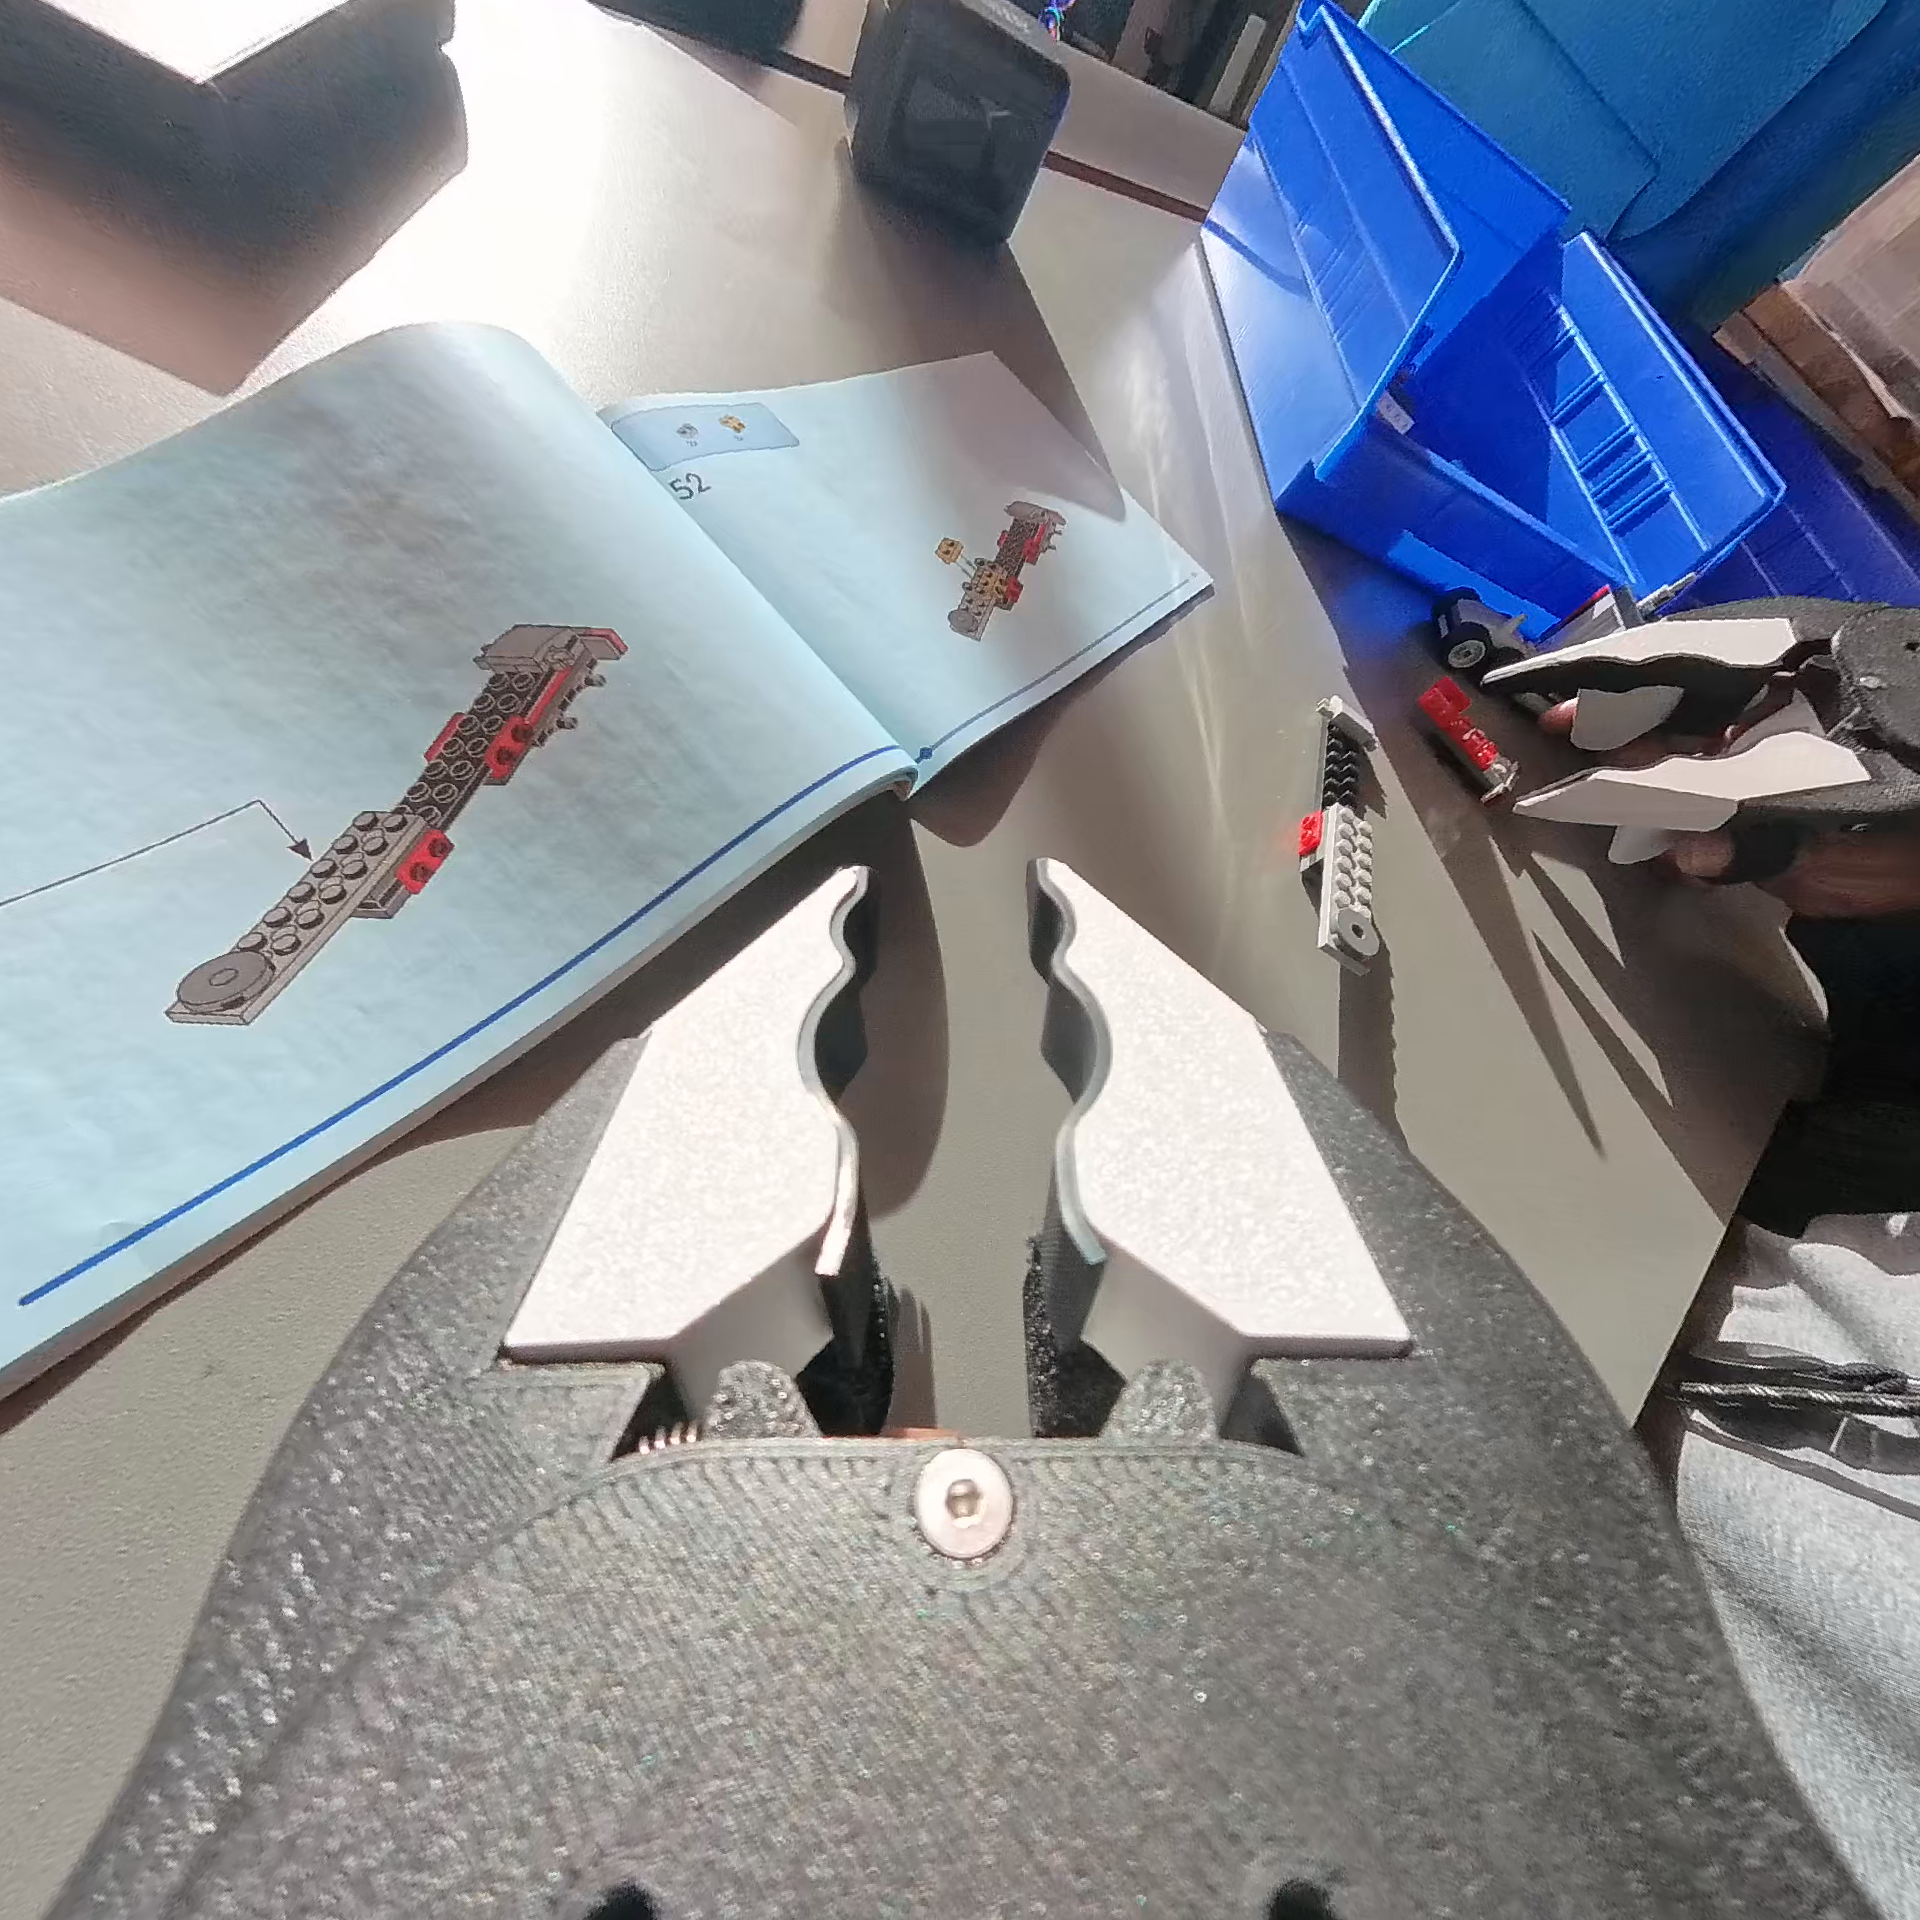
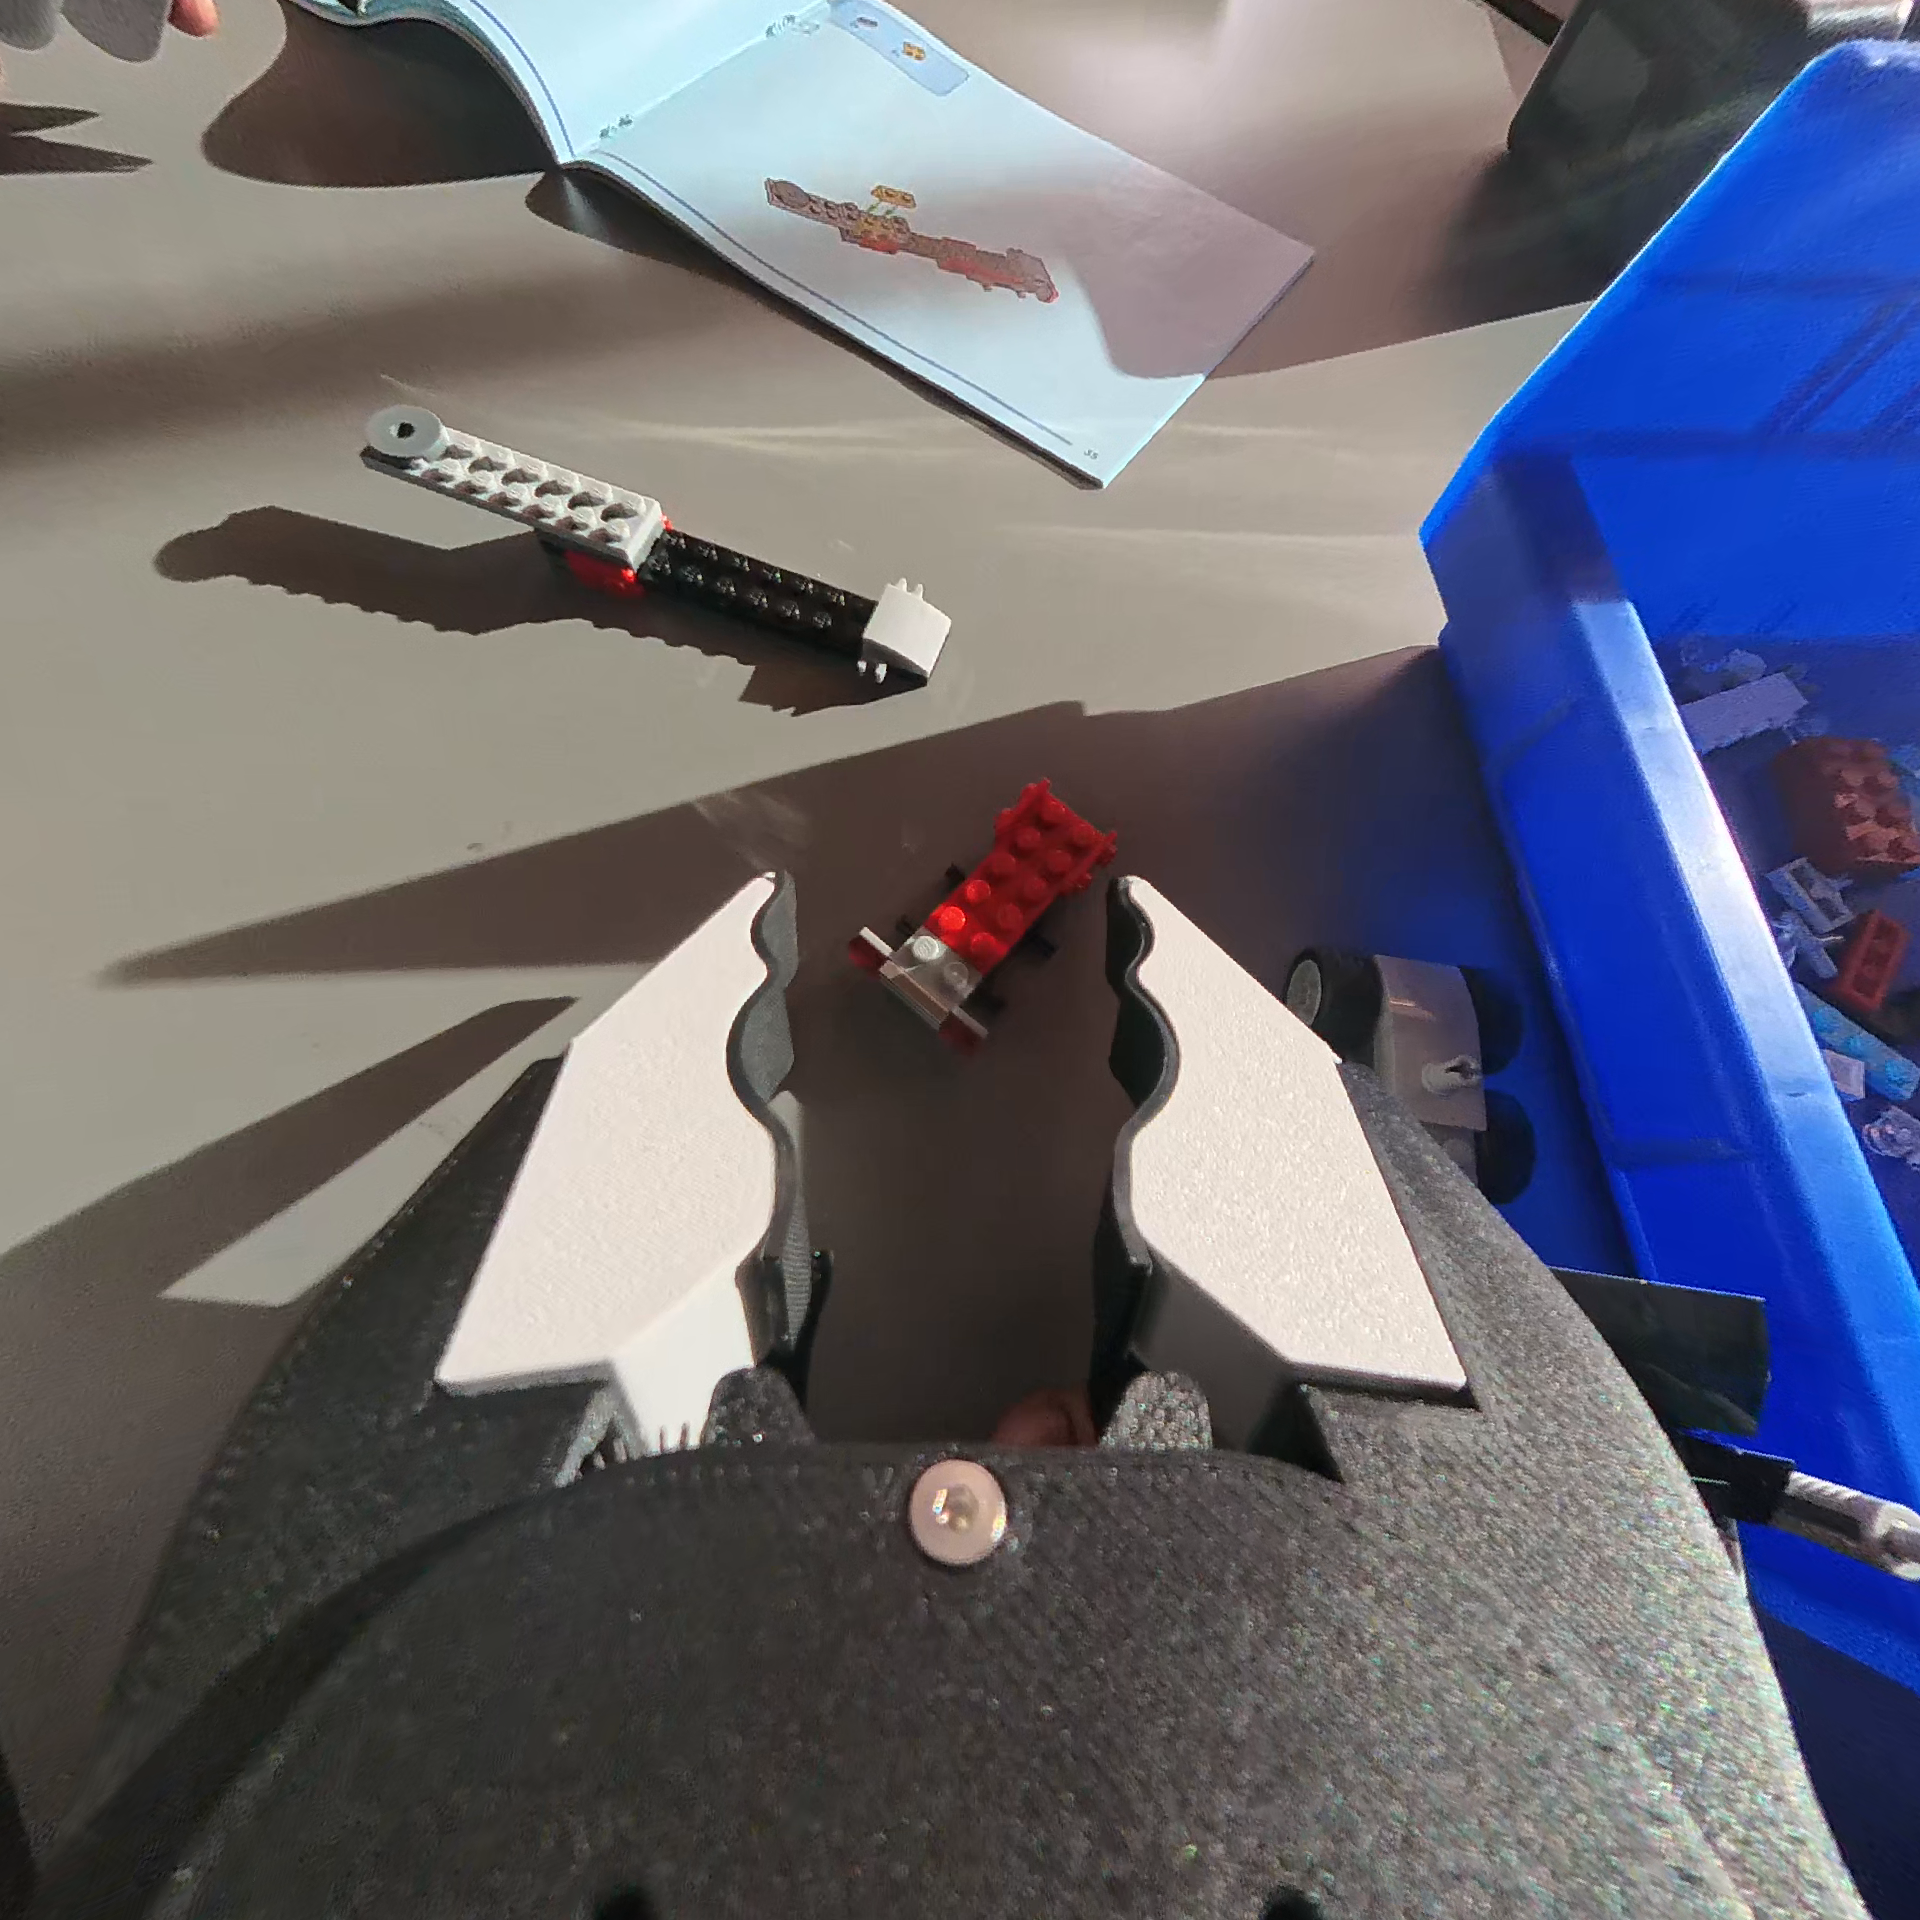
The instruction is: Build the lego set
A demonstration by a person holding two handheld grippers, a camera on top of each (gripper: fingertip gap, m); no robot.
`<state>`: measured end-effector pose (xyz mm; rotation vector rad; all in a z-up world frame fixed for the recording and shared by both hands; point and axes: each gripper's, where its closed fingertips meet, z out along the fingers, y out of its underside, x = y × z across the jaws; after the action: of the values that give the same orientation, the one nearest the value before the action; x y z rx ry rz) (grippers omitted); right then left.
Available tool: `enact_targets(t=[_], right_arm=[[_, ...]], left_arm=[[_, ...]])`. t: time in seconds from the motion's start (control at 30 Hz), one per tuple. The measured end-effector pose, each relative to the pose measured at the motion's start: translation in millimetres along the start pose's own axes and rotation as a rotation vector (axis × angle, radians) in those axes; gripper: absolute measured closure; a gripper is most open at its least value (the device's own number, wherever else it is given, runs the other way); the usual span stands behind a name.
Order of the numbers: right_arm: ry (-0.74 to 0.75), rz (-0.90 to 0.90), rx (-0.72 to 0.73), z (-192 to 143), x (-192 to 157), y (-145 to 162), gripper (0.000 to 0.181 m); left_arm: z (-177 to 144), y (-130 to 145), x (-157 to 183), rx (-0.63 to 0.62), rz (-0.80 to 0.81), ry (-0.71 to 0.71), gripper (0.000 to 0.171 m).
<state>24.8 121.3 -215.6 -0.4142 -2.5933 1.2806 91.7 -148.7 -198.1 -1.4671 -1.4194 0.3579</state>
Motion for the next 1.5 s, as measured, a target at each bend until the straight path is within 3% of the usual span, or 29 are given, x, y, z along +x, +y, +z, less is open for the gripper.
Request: enact_targets(t=[0.27, 0.5, 0.7, 1.07, 1.5], right_arm=[[0.01, -0.028, -0.02, -1.2, -1.4, 3.7, 0.117], [0.069, -0.039, -0.068, -5.1, 9.6, 15.2, 0.119], [0.123, -0.028, -0.024, -12.0, 17.0, 11.8, 0.127], [0.069, -0.09, -0.025, -8.9, 4.9, 10.9, 0.125], [0.097, -0.005, -0.015, -10.8, 16.6, 10.8, 0.129]], left_arm=[[3.3, 3.1, 6.7, -0.021, 0.076, -0.021, 0.139], [36.7, 3.3, 73.2, -0.079, 0.291, 0.107, 0.126], [54.6, 1.8, 109.6, -0.088, 0.343, 0.186, 0.12], [32.5, 23.5, 91.1, -0.054, 0.248, 0.079, 0.121], [43.2, 26.5, 96.0, -0.081, 0.235, 0.101, 0.121]])
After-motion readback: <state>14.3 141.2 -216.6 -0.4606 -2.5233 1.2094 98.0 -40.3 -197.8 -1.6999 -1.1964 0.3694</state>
